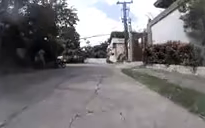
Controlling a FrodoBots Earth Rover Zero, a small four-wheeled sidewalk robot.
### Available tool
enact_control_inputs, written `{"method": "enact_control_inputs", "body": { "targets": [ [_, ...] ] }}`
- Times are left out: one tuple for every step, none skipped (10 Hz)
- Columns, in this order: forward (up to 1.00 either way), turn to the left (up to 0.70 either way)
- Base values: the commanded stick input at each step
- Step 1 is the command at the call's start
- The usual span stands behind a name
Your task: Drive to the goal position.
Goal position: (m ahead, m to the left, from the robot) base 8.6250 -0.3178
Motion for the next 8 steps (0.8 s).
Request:
{"method": "enact_control_inputs", "body": {
  "targets": [
    [1.00, 0.00],
    [1.00, 0.00],
    [1.00, 0.00],
    [1.00, -0.03],
    [1.00, -0.09],
    [1.00, -0.29],
    [1.00, -0.40],
    [1.00, -0.35]
  ]
}}
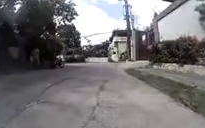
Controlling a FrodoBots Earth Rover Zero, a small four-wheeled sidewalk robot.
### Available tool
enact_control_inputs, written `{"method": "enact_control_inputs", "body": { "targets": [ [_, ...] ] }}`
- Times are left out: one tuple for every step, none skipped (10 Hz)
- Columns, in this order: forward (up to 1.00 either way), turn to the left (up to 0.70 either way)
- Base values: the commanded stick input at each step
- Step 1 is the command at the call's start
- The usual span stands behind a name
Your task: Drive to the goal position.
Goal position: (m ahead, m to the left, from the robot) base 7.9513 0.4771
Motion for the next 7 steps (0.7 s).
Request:
{"method": "enact_control_inputs", "body": {
  "targets": [
    [1.00, -0.27],
    [1.00, 0.00],
    [1.00, 0.00],
    [1.00, 0.00],
    [1.00, 0.00],
    [1.00, 0.00],
    [1.00, 0.00]
  ]
}}
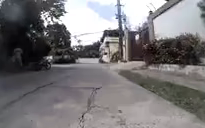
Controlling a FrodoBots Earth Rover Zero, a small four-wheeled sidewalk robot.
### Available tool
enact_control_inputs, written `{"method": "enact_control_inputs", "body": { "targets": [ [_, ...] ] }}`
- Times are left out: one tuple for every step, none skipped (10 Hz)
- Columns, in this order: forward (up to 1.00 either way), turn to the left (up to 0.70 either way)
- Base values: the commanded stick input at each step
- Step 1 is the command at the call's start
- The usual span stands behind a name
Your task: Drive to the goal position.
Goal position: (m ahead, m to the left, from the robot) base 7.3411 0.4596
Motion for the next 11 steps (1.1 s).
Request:
{"method": "enact_control_inputs", "body": {
  "targets": [
    [1.00, 0.00],
    [1.00, 0.00],
    [1.00, 0.00],
    [1.00, 0.00],
    [1.00, 0.00],
    [1.00, 0.00],
    [1.00, 0.00],
    [1.00, 0.00],
    [1.00, 0.00],
    [1.00, 0.00],
    [1.00, 0.00]
  ]
}}
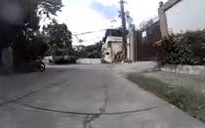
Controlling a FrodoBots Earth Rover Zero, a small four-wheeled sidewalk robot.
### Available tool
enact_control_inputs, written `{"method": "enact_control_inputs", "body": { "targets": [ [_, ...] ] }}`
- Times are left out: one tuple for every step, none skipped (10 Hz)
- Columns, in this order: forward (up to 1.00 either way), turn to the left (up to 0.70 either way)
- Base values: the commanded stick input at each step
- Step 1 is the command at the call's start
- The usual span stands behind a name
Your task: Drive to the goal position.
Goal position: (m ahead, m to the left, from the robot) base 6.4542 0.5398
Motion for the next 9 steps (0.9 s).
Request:
{"method": "enact_control_inputs", "body": {
  "targets": [
    [1.00, 0.00],
    [1.00, 0.00],
    [1.00, 0.00],
    [1.00, 0.00],
    [1.00, 0.00],
    [1.00, 0.00],
    [1.00, 0.00],
    [1.00, 0.00],
    [1.00, 0.00]
  ]
}}
